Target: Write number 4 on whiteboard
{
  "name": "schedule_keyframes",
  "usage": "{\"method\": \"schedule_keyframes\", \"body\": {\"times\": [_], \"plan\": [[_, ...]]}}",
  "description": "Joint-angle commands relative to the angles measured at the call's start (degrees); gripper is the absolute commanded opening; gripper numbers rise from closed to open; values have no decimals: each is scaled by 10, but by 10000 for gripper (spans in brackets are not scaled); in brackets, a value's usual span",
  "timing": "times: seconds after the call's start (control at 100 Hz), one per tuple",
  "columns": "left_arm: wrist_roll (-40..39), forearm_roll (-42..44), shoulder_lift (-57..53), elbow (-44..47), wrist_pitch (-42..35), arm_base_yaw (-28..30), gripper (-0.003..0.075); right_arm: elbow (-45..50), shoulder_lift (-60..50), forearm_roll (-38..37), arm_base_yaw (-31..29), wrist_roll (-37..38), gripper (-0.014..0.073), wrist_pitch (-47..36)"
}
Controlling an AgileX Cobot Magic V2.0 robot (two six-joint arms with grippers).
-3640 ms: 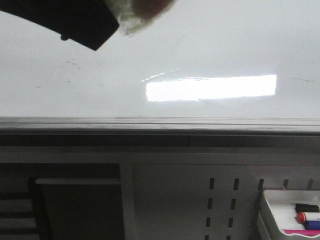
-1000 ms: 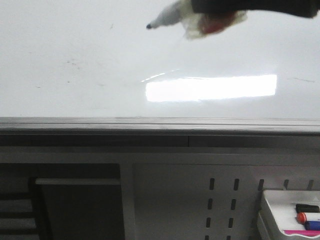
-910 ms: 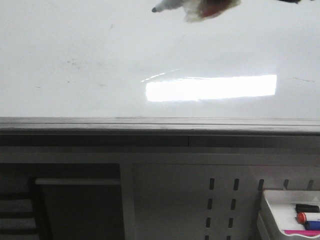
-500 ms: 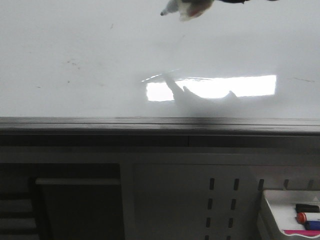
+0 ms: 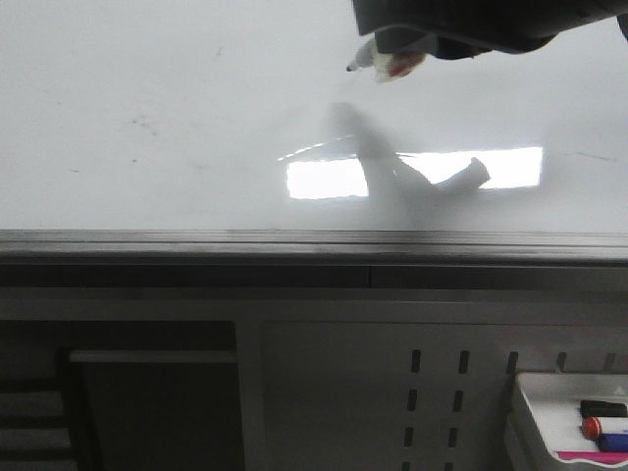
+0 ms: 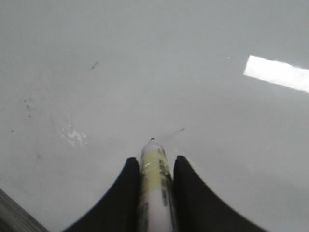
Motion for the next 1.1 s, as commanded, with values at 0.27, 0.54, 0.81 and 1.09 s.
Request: {"method": "schedule_keyframes", "body": {"times": [0.27,0.54,0.81,1.09], "plan": [[-6,-17,5,-15,-20,2,-20,-21,5,-3,-28,-2,-46,-27],[-6,-17,5,-15,-20,2,-20,-21,10,-2,-32,-2,-46,20],[-6,-17,5,-15,-21,2,-20,-22,17,-2,-32,-2,-46,104],[-6,-17,5,-15,-21,2,-20,-22,30,-2,-31,-2,-46,127]]}}
